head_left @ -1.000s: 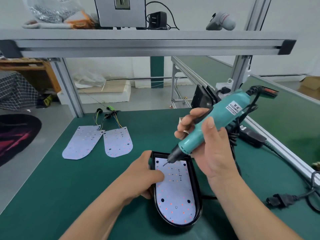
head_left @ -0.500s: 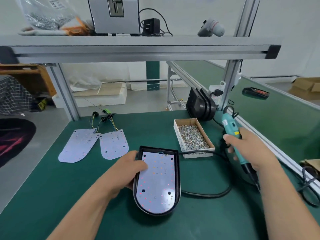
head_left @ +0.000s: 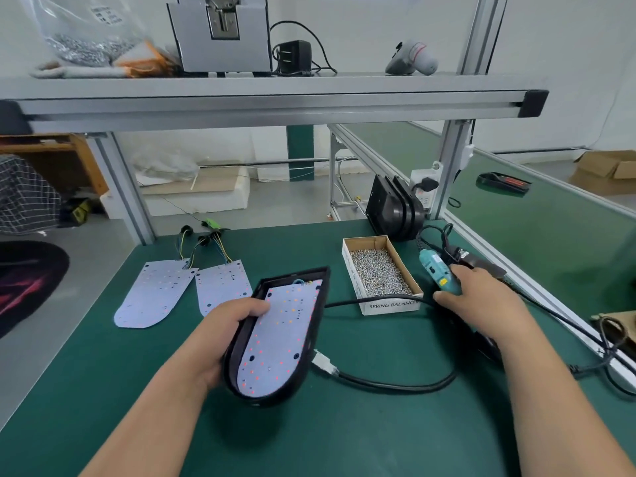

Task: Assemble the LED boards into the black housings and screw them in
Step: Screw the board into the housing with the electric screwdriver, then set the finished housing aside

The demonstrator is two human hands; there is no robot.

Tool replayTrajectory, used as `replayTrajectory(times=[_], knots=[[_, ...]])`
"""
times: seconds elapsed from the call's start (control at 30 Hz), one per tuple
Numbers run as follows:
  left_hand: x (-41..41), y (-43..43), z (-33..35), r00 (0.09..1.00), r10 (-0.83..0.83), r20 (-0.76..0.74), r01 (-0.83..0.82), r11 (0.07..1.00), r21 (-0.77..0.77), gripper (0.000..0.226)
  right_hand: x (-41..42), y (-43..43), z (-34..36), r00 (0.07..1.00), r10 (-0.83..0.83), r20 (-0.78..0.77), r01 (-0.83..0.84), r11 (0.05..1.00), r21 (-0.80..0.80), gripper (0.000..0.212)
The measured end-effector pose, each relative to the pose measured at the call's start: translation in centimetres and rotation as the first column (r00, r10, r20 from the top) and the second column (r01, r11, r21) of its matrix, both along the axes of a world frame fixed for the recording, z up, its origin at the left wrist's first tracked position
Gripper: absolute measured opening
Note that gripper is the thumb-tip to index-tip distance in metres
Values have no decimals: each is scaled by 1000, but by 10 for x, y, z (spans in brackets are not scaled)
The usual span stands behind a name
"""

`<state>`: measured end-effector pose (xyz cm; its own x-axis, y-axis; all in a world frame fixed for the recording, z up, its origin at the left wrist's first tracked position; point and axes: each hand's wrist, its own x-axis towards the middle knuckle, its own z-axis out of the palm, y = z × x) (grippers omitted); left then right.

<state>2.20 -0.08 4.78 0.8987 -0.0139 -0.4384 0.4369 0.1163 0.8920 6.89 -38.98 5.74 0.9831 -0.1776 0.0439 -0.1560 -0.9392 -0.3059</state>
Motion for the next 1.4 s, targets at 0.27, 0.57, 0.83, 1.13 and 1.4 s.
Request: replayTrajectory(times=[0.27, 0.57, 0.83, 1.13, 1.4], knots=[[1, 1, -1, 996, 87, 12, -84, 981, -175, 24, -17, 20, 9, 948, 134, 287, -160, 985, 71, 42], [4, 1, -4, 956, 256, 143, -209, 937, -280, 28, -71, 55, 1, 694, 692, -199, -696, 715, 60, 39], [-4, -13, -5, 970, 183, 162, -114, 926, -360, 25, -74, 110, -11, 819, 489, 299, -573, 723, 386, 20], [-14, -45, -13, 996, 44, 80, -9, 918, -396, 62, -67, 152, -16, 810, 453, 372, -583, 559, 589, 14], [-7, -40, -17, 980, 193, 54, -159, 911, -379, 52, -45, 101, -8, 658, 263, 705, -488, 863, 134, 40]])
